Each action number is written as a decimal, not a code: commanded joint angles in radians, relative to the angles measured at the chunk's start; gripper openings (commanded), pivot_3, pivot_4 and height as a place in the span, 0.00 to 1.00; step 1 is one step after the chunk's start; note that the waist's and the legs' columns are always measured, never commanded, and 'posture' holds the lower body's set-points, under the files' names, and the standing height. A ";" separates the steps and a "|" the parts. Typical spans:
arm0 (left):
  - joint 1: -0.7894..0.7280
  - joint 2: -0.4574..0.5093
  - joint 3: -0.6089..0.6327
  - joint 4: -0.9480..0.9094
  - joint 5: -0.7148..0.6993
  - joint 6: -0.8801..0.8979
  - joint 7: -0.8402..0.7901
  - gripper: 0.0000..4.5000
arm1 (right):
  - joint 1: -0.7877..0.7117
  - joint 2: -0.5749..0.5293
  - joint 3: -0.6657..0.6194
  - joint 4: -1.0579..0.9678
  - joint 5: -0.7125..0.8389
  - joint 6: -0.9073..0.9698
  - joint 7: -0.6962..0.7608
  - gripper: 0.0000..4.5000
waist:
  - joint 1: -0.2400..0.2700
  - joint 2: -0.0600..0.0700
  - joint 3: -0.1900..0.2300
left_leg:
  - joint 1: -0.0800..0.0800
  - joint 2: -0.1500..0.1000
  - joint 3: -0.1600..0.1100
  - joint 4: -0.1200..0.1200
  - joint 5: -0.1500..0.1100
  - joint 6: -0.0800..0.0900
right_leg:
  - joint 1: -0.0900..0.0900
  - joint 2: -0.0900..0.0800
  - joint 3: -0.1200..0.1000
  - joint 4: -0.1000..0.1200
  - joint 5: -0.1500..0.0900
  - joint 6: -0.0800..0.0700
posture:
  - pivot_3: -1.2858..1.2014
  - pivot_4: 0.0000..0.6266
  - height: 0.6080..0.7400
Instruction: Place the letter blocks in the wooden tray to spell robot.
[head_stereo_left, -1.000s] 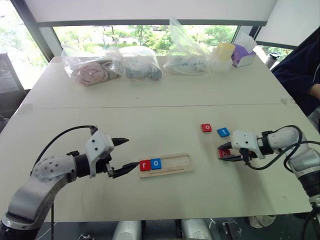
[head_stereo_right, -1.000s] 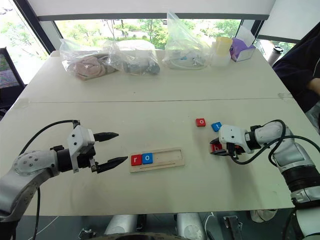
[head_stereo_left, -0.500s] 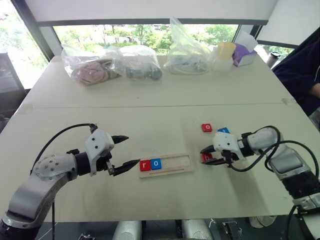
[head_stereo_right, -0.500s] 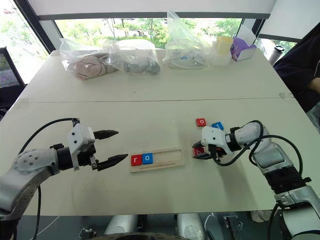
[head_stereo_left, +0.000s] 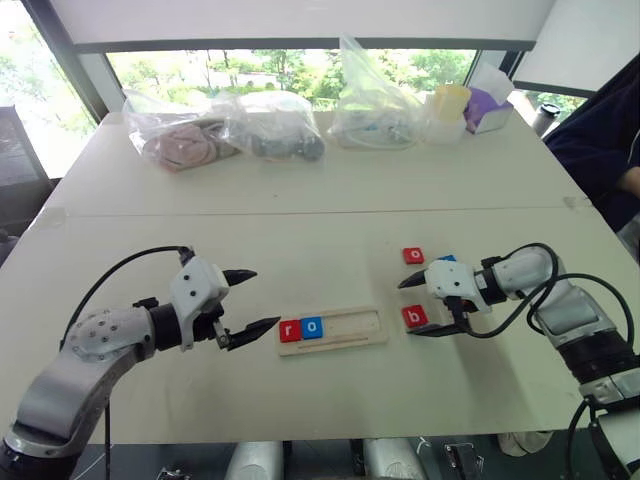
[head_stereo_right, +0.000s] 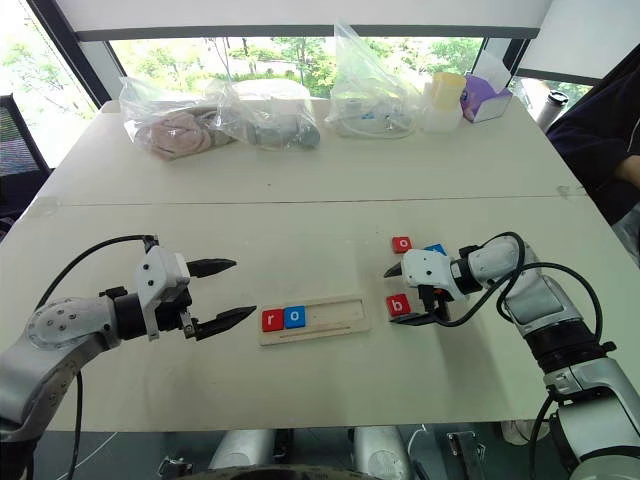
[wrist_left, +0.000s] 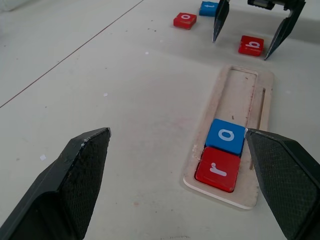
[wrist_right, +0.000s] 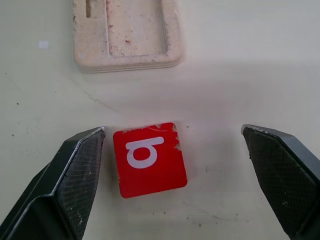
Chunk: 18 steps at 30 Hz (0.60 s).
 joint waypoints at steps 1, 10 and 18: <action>-0.004 0.004 0.015 -0.027 -0.007 -0.006 0.003 1.00 | -0.002 -0.043 -0.014 0.047 -0.035 -0.007 0.008 0.99 | 0.001 0.000 0.000 | 0.000 0.000 0.000 0.000 0.000 0.000 | 0.000 0.000 0.000 0.000 0.000 0.000 | 0.52 0.24 1.00; -0.021 0.004 0.008 -0.014 -0.002 -0.009 -0.001 1.00 | 0.016 -0.056 -0.013 0.034 -0.021 0.021 0.038 0.60 | 0.000 0.000 0.000 | 0.000 0.000 0.000 0.000 0.000 0.000 | 0.001 -0.001 0.000 0.000 0.000 0.000 | 0.52 0.24 1.00; -0.009 0.008 0.015 -0.022 -0.003 -0.010 -0.004 1.00 | 0.020 -0.037 -0.024 -0.038 0.022 0.100 0.048 0.25 | -0.002 0.000 0.000 | 0.001 0.000 0.000 0.000 0.000 0.000 | 0.001 0.000 0.000 0.000 0.000 0.000 | 0.52 0.24 1.00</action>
